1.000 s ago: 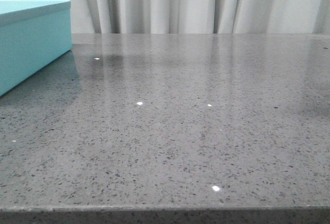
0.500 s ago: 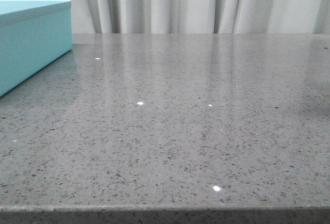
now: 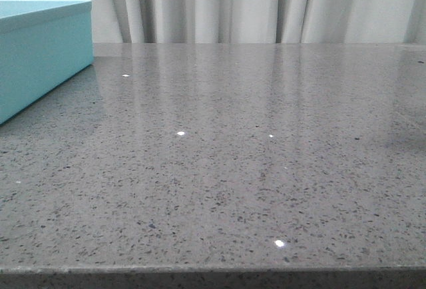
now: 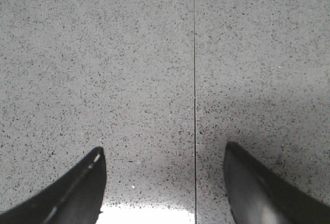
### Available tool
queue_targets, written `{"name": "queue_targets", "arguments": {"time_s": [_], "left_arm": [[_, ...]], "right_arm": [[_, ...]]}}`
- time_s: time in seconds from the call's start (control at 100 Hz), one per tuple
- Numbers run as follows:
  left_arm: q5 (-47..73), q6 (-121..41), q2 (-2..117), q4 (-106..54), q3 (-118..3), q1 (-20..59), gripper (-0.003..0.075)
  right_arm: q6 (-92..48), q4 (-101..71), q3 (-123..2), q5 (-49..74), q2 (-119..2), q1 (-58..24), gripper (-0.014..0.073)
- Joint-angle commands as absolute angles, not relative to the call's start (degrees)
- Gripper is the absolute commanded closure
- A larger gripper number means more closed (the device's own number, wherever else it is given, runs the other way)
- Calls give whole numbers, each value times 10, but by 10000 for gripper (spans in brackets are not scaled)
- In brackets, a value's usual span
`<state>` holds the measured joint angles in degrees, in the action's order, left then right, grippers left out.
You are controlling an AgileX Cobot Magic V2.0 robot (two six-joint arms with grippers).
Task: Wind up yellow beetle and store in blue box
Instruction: 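Lift the car with the left gripper and release it inside the blue box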
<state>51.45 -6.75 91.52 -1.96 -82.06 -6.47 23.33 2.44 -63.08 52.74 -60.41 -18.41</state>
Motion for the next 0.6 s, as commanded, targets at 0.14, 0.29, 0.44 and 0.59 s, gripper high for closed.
{"name": "queue_targets", "arguments": {"time_s": [0.14, 0.29, 0.44, 0.59], "left_arm": [[454, -61, 893, -32, -795, -66, 499], [455, -61, 905, -33, -790, -66, 499], [462, -61, 926, -50, -790, -66, 499], [462, -61, 935, -53, -790, -66, 499]], "right_arm": [[227, 28, -646, 497, -592, -185, 107], [227, 26, -646, 497, -592, -185, 107], [227, 23, -646, 498, -592, -185, 107], [227, 21, -646, 500, -592, -185, 107]]}}
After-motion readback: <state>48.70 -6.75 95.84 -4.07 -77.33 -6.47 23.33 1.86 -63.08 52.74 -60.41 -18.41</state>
